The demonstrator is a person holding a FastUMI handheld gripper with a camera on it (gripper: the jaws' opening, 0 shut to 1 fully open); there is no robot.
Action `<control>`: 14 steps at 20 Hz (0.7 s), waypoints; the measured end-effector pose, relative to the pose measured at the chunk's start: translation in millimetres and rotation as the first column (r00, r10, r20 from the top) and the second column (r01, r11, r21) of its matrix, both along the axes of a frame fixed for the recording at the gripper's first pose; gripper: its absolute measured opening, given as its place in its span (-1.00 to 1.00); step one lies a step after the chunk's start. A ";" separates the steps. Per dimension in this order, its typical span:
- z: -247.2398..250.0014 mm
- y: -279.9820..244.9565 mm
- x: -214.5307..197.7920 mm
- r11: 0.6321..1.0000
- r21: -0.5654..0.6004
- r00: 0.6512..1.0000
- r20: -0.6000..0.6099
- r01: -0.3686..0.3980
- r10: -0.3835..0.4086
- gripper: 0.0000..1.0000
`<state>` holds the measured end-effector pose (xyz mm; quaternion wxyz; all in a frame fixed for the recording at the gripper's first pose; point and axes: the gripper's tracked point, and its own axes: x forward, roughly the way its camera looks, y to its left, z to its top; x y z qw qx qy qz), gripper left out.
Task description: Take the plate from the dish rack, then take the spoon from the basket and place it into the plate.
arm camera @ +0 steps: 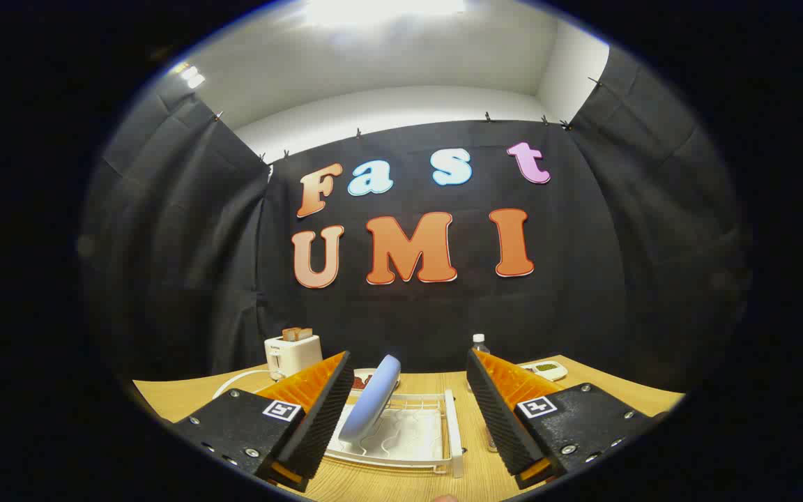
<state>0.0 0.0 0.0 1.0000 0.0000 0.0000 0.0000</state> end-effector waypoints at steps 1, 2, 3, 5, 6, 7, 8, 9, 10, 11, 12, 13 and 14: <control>0.1 0.9 0.3 1.000 -0.005 1.000 0.002 -0.001 0.001 0.93; -1.0 0.6 0.8 1.000 -0.007 1.000 0.002 0.000 0.000 0.93; -1.4 1.8 1.3 1.000 -0.006 1.000 -0.001 -0.003 0.003 0.93; -3.4 0.2 2.6 1.000 0.003 1.000 -0.007 0.004 -0.004 0.93; -4.2 0.0 3.4 1.000 0.003 1.000 -0.009 0.006 -0.006 0.93; -4.2 -0.6 3.2 1.000 0.000 1.000 -0.007 0.006 -0.006 0.93; -2.9 -0.4 2.9 1.000 -0.004 1.000 -0.003 0.006 -0.006 0.94; -1.7 -0.4 2.8 1.000 -0.006 1.000 0.001 0.006 -0.006 0.94; -0.7 -0.2 2.0 1.000 -0.004 1.000 0.004 0.005 -0.005 0.93; -0.5 0.0 2.4 1.000 0.000 1.000 0.004 0.004 -0.004 0.93; -2.0 0.2 2.3 1.000 0.005 1.000 0.003 0.002 -0.002 0.93; -2.3 -0.1 2.6 1.000 0.007 1.000 0.002 0.002 -0.002 0.93; -3.3 -1.7 3.5 1.000 0.007 1.000 0.001 0.004 -0.004 0.93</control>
